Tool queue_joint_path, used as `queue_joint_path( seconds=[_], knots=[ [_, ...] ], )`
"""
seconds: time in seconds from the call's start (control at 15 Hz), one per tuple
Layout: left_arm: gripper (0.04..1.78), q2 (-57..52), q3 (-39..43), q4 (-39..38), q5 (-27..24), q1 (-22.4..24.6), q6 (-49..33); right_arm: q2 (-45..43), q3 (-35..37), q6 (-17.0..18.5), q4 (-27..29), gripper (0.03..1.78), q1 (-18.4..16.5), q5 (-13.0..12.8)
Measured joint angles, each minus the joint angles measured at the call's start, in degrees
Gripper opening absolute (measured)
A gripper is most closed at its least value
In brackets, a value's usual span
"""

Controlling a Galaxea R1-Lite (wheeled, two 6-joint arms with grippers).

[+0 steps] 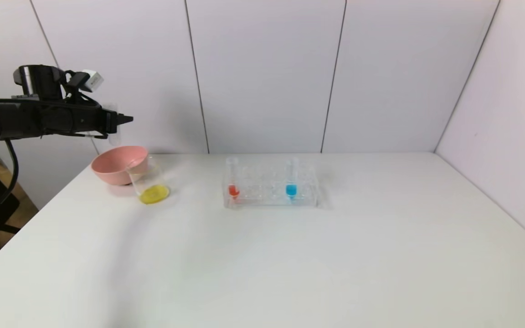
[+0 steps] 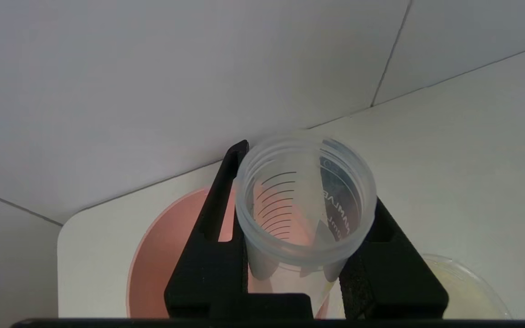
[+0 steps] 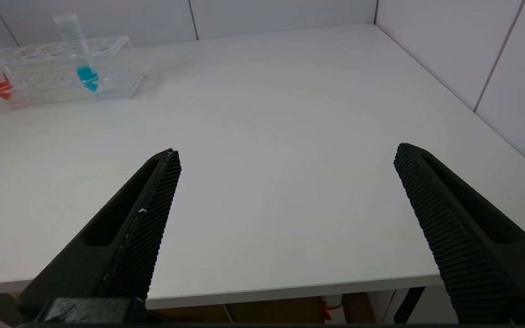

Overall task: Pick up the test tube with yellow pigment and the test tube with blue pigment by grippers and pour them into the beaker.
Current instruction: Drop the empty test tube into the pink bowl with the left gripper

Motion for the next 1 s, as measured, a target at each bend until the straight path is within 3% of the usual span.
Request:
queue_joint_path(
  seconds=[0.67, 0.8, 1.0],
  knots=[
    [0.57, 3.4, -0.5, 0.2, 0.1, 0.0, 0.0, 0.0, 0.0, 0.0, 0.0, 1.71, 0.0, 0.0],
    [0.72, 3.7, -0.7, 0.3, 0.1, 0.1, 0.0, 0.0, 0.0, 0.0, 0.0, 1.71, 0.0, 0.0],
    [1.15, 3.9, -1.2, 0.5, 0.1, 0.6, 0.4, 0.0, 0.0, 0.0, 0.0, 1.71, 0.0, 0.0]
  ],
)
